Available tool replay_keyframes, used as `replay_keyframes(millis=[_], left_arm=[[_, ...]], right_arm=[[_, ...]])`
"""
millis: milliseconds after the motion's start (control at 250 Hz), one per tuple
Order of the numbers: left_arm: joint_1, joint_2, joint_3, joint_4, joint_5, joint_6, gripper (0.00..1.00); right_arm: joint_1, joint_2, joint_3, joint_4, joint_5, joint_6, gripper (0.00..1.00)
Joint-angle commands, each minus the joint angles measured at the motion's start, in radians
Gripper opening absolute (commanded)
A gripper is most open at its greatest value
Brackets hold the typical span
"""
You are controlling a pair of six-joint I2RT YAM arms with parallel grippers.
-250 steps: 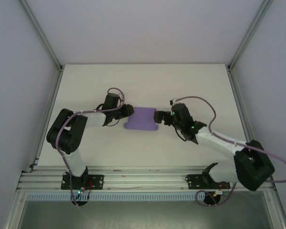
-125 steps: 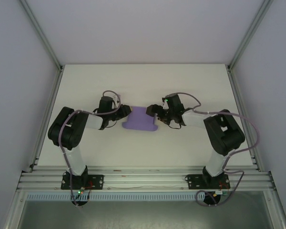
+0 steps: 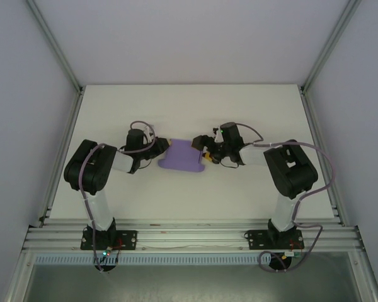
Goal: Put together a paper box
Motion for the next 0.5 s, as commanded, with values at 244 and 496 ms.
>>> replay_keyframes(millis=[244,496], left_arm=[[0.012,0.04,-0.079,-0.08,0.001,-0.016,0.11],[0.01,0.012,-0.067,-0.08,0.02,0.004,0.16]], right_arm=[[-0.009,-0.07,-0.023,-0.059,0.024,-0.039,0.9],[0.024,0.046,0.046,0.214,-0.118,0.114,0.81]])
